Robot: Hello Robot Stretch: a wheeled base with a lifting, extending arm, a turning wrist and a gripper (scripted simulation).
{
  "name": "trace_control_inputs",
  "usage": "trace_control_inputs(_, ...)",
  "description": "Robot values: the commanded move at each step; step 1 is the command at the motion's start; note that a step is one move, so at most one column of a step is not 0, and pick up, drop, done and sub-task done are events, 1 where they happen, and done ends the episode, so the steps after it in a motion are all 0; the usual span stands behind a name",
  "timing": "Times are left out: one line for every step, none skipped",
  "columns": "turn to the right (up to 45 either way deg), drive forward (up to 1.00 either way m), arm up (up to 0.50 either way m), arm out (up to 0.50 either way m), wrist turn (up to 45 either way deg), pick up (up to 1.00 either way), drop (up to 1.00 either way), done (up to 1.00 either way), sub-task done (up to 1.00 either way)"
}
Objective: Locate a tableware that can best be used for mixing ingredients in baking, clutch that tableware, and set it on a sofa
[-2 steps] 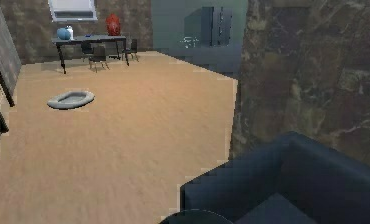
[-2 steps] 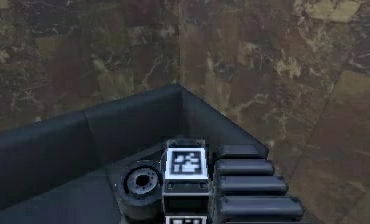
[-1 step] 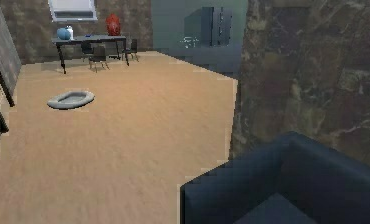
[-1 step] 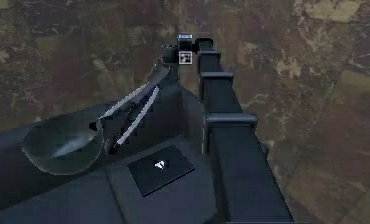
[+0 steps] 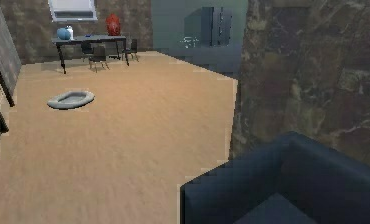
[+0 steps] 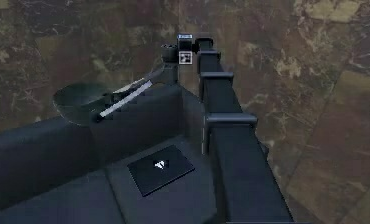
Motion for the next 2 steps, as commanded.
trace_control_inputs(0.0,0.00,-0.36,0.00,0.0,0.00,0.00,0.00,0.00)
trace_control_inputs(0.0,0.00,-0.32,0.00,0.0,0.00,0.00,0.00,0.00)
